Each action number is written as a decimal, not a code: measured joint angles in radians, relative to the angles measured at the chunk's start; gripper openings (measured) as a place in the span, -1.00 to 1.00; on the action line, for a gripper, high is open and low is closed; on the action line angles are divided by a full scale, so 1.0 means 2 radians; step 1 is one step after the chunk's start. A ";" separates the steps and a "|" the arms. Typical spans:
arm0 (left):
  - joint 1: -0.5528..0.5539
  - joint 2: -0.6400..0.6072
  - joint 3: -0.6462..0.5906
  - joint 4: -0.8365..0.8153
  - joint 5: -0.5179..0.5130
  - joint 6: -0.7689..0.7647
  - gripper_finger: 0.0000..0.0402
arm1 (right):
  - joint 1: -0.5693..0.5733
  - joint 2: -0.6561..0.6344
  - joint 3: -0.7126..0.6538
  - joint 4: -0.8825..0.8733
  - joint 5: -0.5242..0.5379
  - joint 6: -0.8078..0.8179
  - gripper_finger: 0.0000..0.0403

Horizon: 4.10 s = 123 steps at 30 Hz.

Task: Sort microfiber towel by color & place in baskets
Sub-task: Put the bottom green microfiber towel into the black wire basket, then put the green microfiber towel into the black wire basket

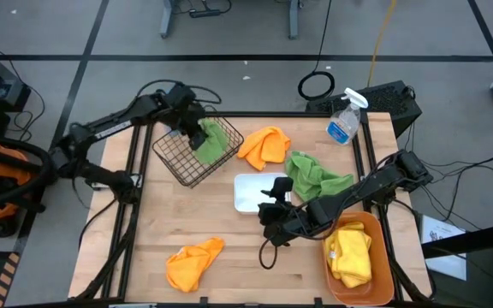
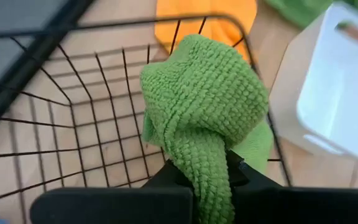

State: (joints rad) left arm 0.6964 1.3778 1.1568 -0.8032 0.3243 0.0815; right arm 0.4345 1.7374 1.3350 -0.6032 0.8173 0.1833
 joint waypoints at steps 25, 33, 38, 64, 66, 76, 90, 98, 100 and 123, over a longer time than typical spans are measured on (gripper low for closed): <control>0.022 0.158 0.000 0.045 -0.031 0.018 -0.48 | 0.025 0.000 0.000 -0.015 -0.003 0.020 0.04; 0.017 0.158 0.000 0.044 -0.043 0.003 -0.14 | 0.025 0.000 0.000 -0.015 -0.004 0.022 0.04; 0.007 0.156 0.000 0.041 -0.044 -0.003 0.14 | 0.025 0.000 0.000 -0.021 -0.004 0.030 0.04; -0.048 0.040 0.001 0.040 -0.195 -0.045 0.26 | 0.025 0.000 0.000 -0.034 -0.004 0.044 0.04; -0.054 0.040 0.000 0.042 -0.205 -0.036 0.26 | 0.025 0.000 0.000 -0.034 -0.004 0.044 0.04; -0.099 0.057 -0.003 0.044 -0.206 -0.075 0.22 | 0.025 0.000 0.000 -0.076 0.004 0.068 0.04; -0.262 0.029 -0.005 0.061 -0.290 -0.115 -0.23 | 0.027 -0.002 0.000 -0.259 0.033 0.179 0.04; -0.372 -0.040 -0.094 0.165 -0.342 -0.150 -0.54 | 0.025 -0.044 0.000 -0.352 0.002 0.248 0.04; -0.394 -0.059 -0.118 0.197 -0.352 -0.163 -0.60 | 0.021 -0.063 -0.003 -0.356 -0.011 0.256 0.05; -0.524 -0.075 -0.191 0.309 -0.390 -0.191 -0.68 | -0.148 -0.270 -0.323 -0.070 -0.186 0.216 0.67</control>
State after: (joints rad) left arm -0.3510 1.2270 0.7757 -0.1846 -0.4564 -0.3006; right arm 0.1387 1.1984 0.6882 -0.7429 0.4459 0.6144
